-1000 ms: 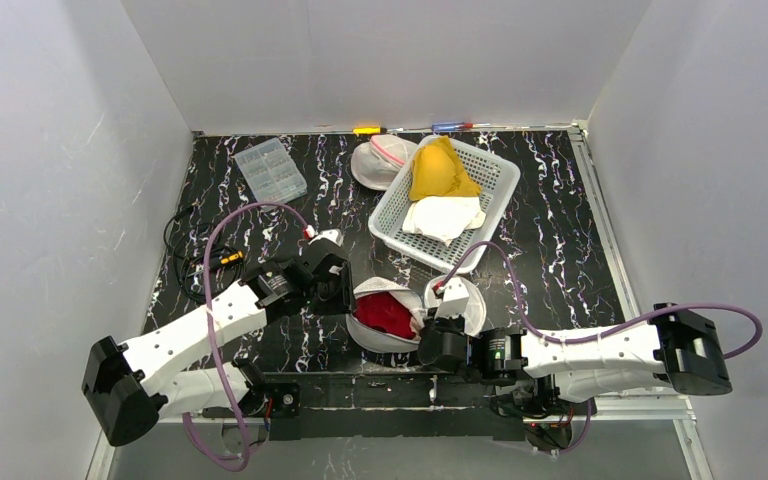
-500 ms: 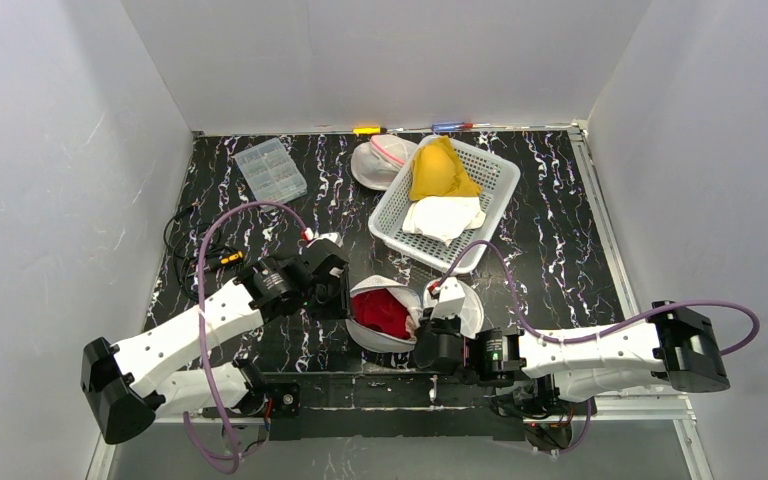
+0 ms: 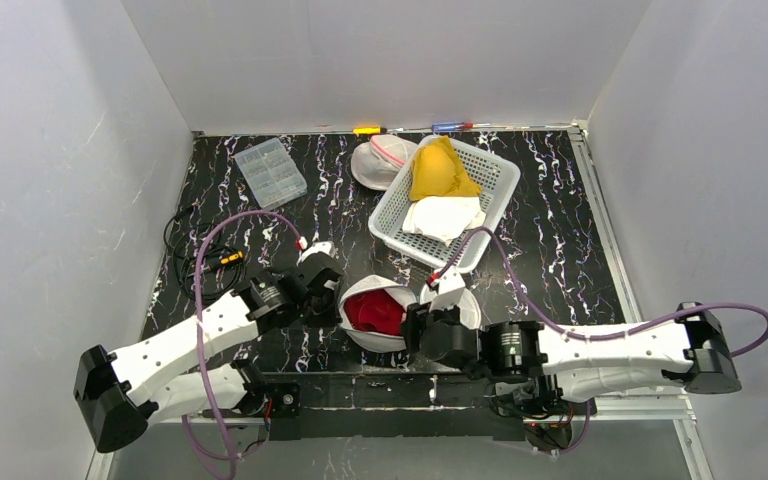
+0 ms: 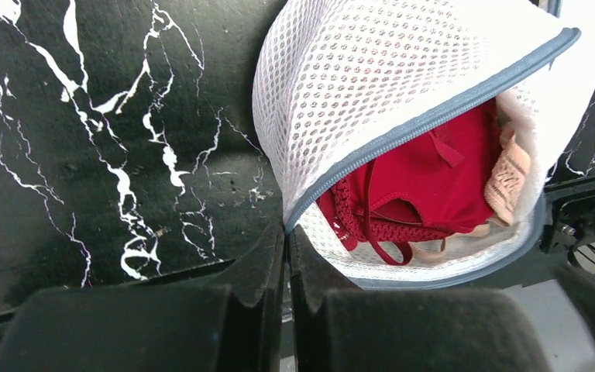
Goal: Unzip the laundry bag and remove the bra
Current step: Open the laundry bag at the center of the board.
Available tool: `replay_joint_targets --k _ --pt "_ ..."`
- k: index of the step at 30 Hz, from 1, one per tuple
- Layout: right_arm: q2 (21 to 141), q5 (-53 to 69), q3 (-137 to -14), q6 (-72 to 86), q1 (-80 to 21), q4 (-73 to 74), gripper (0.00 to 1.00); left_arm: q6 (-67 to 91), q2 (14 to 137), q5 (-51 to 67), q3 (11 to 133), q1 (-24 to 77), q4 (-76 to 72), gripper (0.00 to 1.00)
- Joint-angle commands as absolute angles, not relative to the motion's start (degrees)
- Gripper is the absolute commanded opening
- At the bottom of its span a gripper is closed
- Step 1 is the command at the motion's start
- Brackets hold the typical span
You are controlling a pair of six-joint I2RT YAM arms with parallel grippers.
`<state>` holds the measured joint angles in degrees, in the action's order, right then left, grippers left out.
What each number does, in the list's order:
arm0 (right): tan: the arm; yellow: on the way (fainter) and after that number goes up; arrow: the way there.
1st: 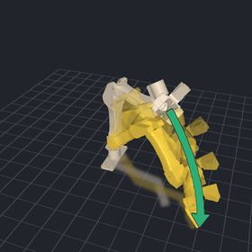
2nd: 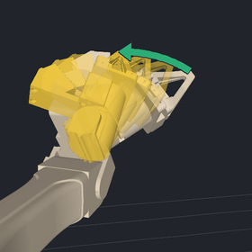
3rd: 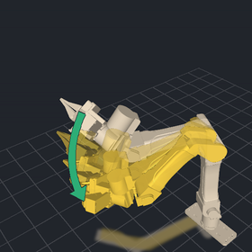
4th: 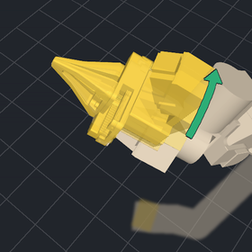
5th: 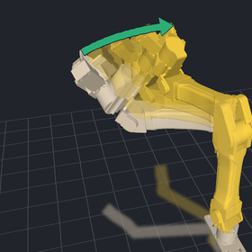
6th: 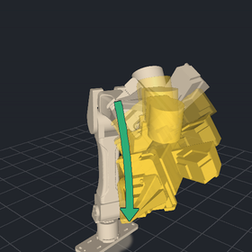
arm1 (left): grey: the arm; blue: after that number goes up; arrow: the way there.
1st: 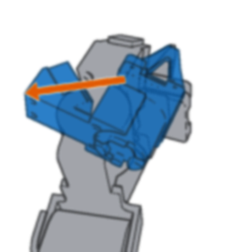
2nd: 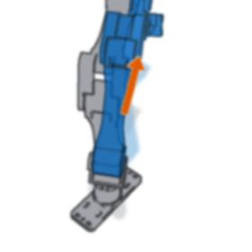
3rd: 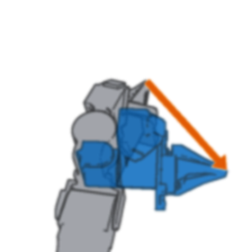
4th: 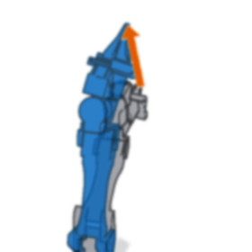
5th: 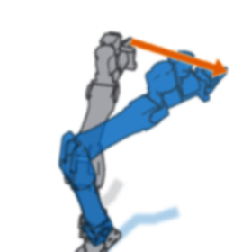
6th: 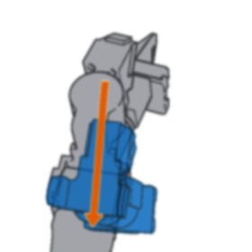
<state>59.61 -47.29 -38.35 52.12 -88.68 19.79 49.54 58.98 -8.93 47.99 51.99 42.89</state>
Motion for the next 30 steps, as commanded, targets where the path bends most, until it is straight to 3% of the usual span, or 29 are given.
replay_joint_targets --k 1,7,12,19,30 --pt "56.59 -45.48 -44.63 39.41 -89.05 16.03 0.64 45.21 54.91 -12.21 43.44 52.30 36.93 0.00" --pt "62.04 -36.61 -47.32 29.40 -89.09 7.31 0.62 43.97 52.89 -11.06 39.59 52.32 31.89 0.00" --pt "72.03 -41.92 -52.18 27.75 -88.32 8.82 0.52 44.03 50.58 -9.98 37.70 52.36 30.34 0.00" --pt "77.65 -39.94 -51.98 27.76 -86.85 9.42 0.48 43.81 48.18 -9.06 36.23 52.35 30.33 0.00" --pt "78.69 -30.88 -46.85 29.17 -87.00 11.93 0.60 43.67 47.20 -8.41 34.34 52.31 30.49 0.00"
